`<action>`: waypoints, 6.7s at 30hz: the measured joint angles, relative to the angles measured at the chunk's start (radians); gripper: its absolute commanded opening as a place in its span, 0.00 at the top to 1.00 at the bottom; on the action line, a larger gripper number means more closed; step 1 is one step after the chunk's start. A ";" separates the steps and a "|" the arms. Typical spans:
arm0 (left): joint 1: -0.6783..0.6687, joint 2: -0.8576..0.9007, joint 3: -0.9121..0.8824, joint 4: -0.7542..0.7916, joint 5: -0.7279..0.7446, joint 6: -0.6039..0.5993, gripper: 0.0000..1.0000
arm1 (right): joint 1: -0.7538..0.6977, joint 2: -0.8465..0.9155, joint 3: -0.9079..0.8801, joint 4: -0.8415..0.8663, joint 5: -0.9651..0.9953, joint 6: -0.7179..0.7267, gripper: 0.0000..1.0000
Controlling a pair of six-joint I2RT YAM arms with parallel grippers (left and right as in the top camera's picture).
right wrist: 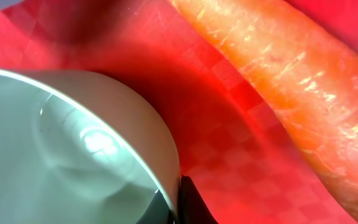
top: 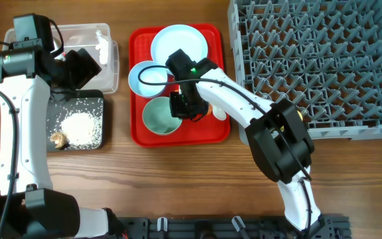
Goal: Sort waste into correct bins and load items into the dishwasher rack
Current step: 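Carry the green bowl to the back of the dish rack and set it down, then return the right gripper to the red tray and grasp the blue bowl, then carry the blue bowl to the dish rack beside the green bowl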
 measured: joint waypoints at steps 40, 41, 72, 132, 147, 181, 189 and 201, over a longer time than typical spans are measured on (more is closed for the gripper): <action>0.000 0.000 -0.001 -0.008 0.000 -0.007 0.00 | -0.304 -0.216 0.032 0.884 1.433 -1.151 0.96; 0.000 0.000 -0.001 -0.008 0.000 -0.006 0.00 | -0.304 -0.182 0.032 0.884 1.437 -1.180 0.96; 0.000 0.000 -0.001 0.023 0.000 -0.006 0.00 | -0.304 -0.047 -0.011 0.813 1.430 -1.128 0.96; 0.000 0.000 -0.001 0.029 0.000 -0.006 0.00 | -0.078 -0.174 -0.019 0.565 0.986 -0.853 0.00; 0.016 0.000 -0.001 0.032 -0.001 -0.006 0.00 | -0.085 -0.291 -0.016 0.417 0.035 -0.201 0.14; 0.018 0.000 -0.001 0.034 0.000 -0.006 0.00 | 0.009 0.049 -0.017 0.483 0.161 0.180 0.96; 0.018 0.000 -0.001 0.034 0.000 -0.006 0.00 | -0.029 0.043 -0.017 0.467 0.161 0.138 0.96; 0.018 0.000 -0.001 0.034 -0.001 -0.006 0.00 | -0.153 -0.462 -0.023 0.250 0.513 -0.156 0.96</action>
